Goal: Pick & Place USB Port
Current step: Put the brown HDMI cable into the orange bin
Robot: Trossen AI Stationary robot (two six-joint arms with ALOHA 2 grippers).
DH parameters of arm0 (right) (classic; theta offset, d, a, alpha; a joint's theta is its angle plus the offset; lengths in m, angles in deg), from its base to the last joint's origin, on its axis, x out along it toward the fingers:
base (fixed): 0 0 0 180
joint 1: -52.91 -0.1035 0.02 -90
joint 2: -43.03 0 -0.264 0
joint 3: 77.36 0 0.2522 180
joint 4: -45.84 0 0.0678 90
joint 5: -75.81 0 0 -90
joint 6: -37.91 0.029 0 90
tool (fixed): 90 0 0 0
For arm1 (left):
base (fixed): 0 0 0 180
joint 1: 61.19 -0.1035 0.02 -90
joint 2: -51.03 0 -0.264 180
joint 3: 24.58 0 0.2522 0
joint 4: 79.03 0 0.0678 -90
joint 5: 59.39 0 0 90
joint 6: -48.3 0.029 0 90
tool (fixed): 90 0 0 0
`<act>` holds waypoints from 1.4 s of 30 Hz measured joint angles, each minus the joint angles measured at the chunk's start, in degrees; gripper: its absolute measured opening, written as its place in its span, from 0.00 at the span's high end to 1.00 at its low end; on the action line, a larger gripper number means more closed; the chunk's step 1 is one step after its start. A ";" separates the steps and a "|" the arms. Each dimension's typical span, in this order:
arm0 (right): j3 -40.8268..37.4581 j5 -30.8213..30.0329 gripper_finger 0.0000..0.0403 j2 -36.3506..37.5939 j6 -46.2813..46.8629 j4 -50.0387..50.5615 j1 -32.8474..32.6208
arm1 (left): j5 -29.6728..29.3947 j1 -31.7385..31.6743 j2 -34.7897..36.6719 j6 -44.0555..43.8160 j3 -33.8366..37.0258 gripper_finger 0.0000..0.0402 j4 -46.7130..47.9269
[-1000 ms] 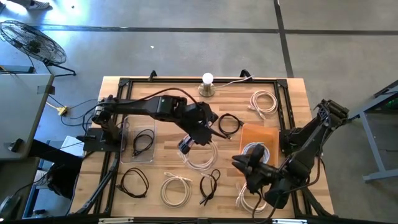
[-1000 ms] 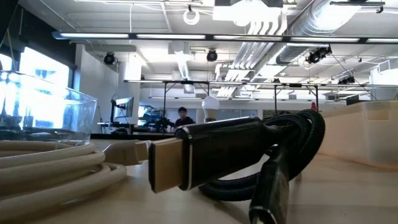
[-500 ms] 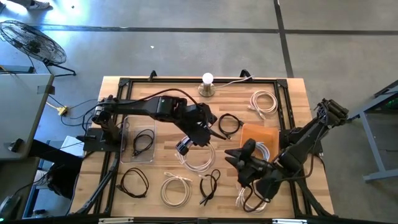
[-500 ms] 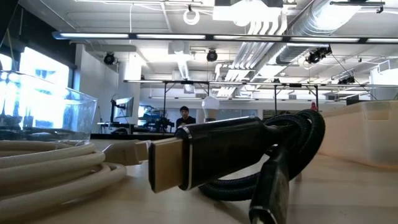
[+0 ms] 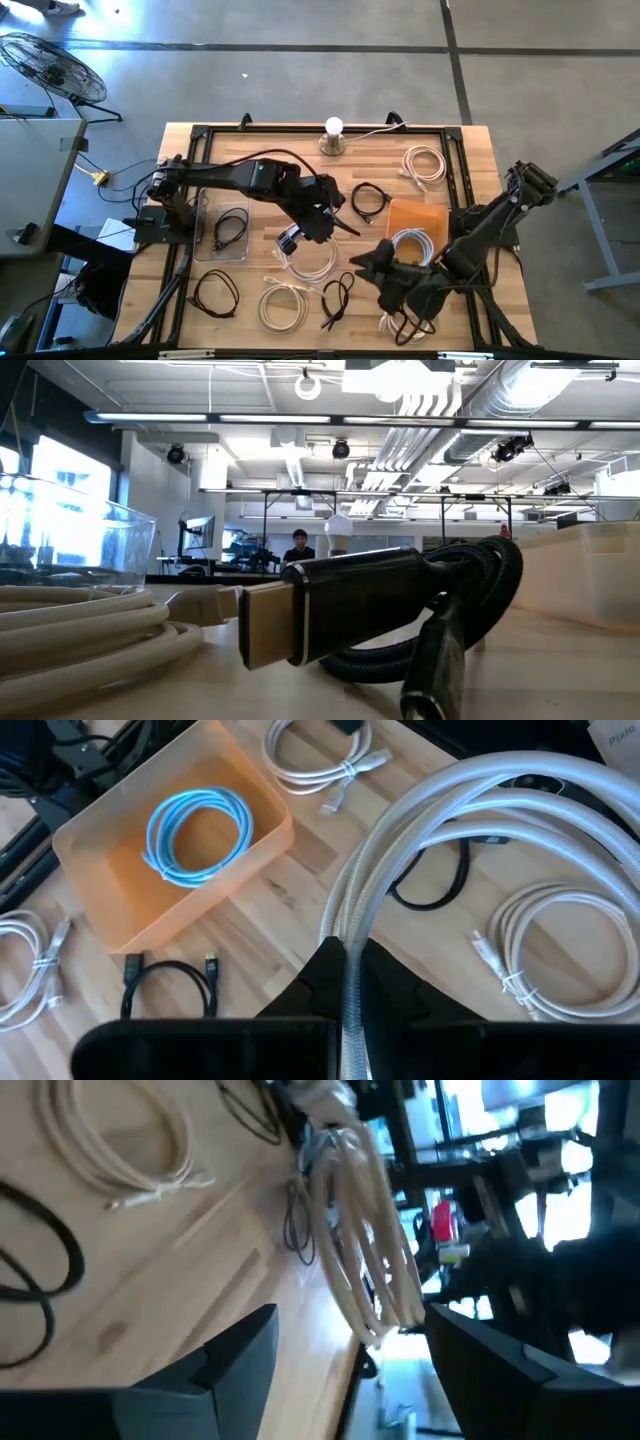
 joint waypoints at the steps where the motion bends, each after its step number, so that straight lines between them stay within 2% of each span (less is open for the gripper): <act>1: 0.00 0.19 0.39 -0.52 -1.77 -0.18 0.00 | 0.01 -0.01 0.00 0.36 0.00 0.98 -0.01; 6: 0.00 -0.05 0.39 -4.45 -11.00 -1.51 0.08 | 0.05 0.37 0.00 0.61 0.00 0.98 -0.02; 10: 0.00 -6.78 0.39 -7.61 -17.13 -6.72 0.40 | 0.28 0.45 0.00 0.60 0.00 0.98 0.06; 14: 0.00 -10.82 0.40 -9.83 -22.57 -8.57 1.03 | 0.39 0.97 0.00 0.59 0.00 0.98 0.25; 25: 0.00 -20.12 0.40 -11.49 -28.00 -11.67 1.74 | 0.88 1.15 -0.02 0.65 0.00 0.98 0.70; 35: 0.02 -18.09 0.40 -11.47 -32.54 -15.94 -0.82 | -0.21 1.13 -0.04 0.72 0.00 0.98 1.33; 42: 0.02 -16.86 0.40 -11.47 -34.96 -18.57 -0.38 | -0.23 1.13 -0.04 0.63 0.01 0.98 1.36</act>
